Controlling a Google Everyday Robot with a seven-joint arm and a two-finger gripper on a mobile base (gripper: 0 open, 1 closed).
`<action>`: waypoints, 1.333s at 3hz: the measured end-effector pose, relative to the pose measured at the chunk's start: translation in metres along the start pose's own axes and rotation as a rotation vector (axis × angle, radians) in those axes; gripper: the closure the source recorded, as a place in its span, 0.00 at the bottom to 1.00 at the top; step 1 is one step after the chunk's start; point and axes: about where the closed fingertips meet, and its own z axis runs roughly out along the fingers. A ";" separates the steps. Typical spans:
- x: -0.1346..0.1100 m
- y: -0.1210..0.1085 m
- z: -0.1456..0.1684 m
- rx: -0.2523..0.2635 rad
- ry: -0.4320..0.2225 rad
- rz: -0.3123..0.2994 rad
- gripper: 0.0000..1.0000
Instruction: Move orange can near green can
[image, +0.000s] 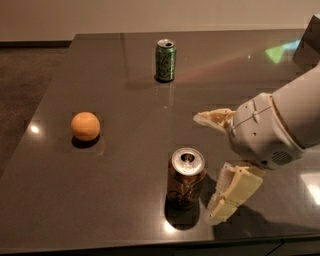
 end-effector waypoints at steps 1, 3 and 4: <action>-0.001 0.004 0.014 -0.005 -0.025 -0.010 0.00; -0.005 0.004 0.028 -0.018 -0.066 -0.027 0.30; -0.009 0.002 0.028 -0.021 -0.080 -0.027 0.55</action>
Offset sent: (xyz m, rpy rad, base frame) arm -0.0022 0.0219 -0.0232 0.0729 -0.0122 0.0399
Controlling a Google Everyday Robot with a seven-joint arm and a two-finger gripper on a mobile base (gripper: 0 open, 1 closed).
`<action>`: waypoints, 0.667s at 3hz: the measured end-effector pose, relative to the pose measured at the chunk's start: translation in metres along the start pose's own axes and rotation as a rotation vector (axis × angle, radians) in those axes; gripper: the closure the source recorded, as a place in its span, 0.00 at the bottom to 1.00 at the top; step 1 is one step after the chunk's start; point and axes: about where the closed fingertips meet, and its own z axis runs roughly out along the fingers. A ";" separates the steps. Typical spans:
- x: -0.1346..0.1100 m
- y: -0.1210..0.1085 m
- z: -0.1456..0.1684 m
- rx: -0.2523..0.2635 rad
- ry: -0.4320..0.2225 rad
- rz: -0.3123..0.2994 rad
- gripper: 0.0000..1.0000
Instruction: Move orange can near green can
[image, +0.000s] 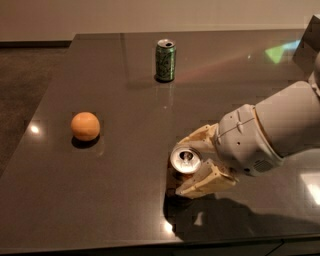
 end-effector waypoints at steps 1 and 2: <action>-0.005 -0.014 -0.009 0.027 0.002 0.014 0.78; -0.010 -0.048 -0.028 0.107 0.009 0.056 0.99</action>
Offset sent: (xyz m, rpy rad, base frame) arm 0.0904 -0.0293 0.0628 0.0157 -0.0728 -0.2458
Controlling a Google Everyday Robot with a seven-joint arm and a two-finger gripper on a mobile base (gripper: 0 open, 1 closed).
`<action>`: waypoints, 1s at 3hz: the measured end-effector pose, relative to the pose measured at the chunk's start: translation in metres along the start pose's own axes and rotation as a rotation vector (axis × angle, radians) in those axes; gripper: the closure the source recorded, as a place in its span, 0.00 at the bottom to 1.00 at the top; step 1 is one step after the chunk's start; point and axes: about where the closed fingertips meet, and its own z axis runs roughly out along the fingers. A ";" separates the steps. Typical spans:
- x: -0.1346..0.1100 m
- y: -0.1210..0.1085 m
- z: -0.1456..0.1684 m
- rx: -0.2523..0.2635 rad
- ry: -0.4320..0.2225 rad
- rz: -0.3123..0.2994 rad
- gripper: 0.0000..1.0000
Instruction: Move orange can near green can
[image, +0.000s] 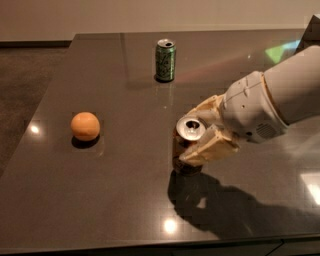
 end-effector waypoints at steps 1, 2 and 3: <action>-0.001 -0.039 -0.016 0.077 0.010 0.052 1.00; 0.006 -0.082 -0.031 0.161 0.033 0.114 1.00; 0.017 -0.121 -0.035 0.230 0.045 0.170 1.00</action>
Offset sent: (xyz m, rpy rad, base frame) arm 0.1260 -0.0619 0.0420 -0.0133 -0.0490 -0.3288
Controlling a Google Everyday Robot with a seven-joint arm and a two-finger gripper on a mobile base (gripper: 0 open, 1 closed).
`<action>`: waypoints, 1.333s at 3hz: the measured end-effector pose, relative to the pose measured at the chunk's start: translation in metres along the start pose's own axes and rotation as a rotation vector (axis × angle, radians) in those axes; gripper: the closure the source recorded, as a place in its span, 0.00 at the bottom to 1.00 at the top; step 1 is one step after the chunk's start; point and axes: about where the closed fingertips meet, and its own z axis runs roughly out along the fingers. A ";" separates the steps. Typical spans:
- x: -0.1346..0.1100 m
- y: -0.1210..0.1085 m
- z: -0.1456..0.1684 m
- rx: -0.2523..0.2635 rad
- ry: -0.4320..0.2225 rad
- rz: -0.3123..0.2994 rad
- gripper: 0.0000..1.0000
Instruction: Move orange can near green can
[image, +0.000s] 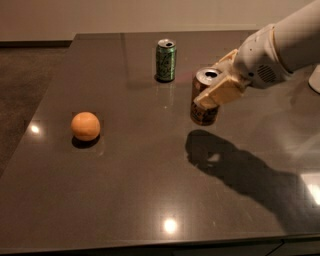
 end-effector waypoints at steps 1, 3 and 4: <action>0.002 -0.035 0.015 0.051 0.011 0.043 1.00; -0.008 -0.082 0.054 0.075 0.005 0.105 1.00; -0.020 -0.096 0.074 0.063 -0.004 0.127 1.00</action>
Offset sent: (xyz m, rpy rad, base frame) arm 0.1196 -0.0017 -0.0219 0.0169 -0.0044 -0.1673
